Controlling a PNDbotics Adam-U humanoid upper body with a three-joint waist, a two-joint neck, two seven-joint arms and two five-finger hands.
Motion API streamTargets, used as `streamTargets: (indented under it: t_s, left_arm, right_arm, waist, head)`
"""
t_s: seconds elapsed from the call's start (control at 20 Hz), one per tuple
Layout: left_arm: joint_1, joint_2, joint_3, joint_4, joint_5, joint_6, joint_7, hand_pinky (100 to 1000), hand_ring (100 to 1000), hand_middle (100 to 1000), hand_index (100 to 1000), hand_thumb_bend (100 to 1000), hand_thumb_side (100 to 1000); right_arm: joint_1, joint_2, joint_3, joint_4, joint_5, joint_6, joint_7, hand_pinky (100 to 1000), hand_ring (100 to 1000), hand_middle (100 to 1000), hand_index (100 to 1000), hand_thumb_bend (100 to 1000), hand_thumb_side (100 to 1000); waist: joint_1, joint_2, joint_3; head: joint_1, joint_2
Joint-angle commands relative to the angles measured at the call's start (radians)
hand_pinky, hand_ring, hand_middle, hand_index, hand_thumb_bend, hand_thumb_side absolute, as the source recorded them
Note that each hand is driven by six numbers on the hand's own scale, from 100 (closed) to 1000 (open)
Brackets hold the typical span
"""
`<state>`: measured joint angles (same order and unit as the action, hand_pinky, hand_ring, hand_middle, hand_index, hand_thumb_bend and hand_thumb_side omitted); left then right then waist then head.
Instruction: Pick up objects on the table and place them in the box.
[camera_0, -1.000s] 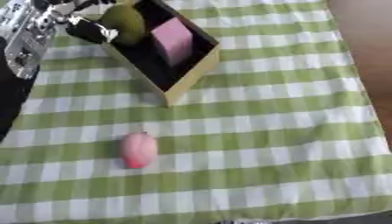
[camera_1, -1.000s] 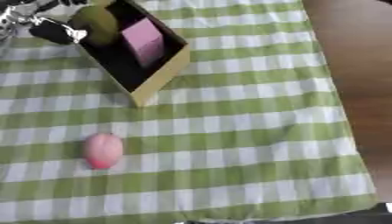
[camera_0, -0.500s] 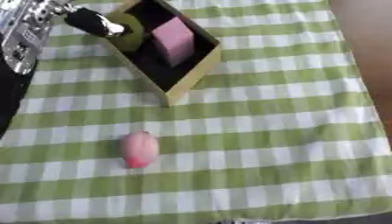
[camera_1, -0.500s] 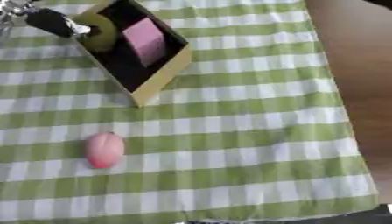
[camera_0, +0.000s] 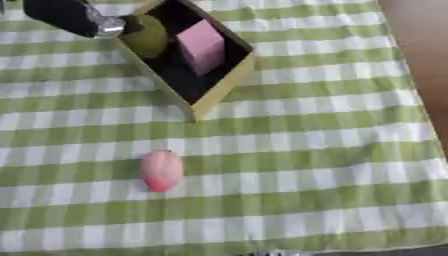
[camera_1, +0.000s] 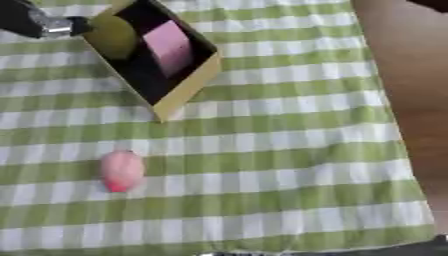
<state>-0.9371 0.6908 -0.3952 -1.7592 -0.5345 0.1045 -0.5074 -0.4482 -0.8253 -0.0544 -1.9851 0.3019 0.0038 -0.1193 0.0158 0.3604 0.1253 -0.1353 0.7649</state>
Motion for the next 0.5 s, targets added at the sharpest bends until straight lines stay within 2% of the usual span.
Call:
streamTargets:
  t_s: [0.05, 0.2, 0.5]
  left_arm:
    - [0.019, 0.094, -0.02, -0.162, 0.073, 0.06, -0.049, 881, 829, 790, 888, 615, 569]
    - [0.038, 0.125, -0.05, -0.231, 0.1, 0.08, -0.127, 884, 833, 793, 890, 633, 561]
    - [0.076, 0.161, -0.098, -0.241, 0.098, 0.071, -0.205, 883, 831, 789, 884, 644, 512]
  right_arm:
    - [-0.009, -0.039, -0.012, -0.015, 0.004, -0.001, -0.004, 894, 848, 803, 870, 100, 437]
    - [-0.009, -0.039, -0.014, -0.015, 0.005, 0.0, -0.007, 894, 848, 803, 870, 100, 434]
    - [-0.003, -0.039, -0.016, -0.015, 0.004, 0.004, -0.01, 894, 848, 803, 870, 100, 442]
  waist:
    - [0.01, -0.031, 0.003]
    - [0.008, -0.034, 0.004]
    - [0.008, -0.033, 0.013]
  head:
    - [-0.011, 0.005]
    - [-0.01, 0.005]
    - [-0.015, 0.005]
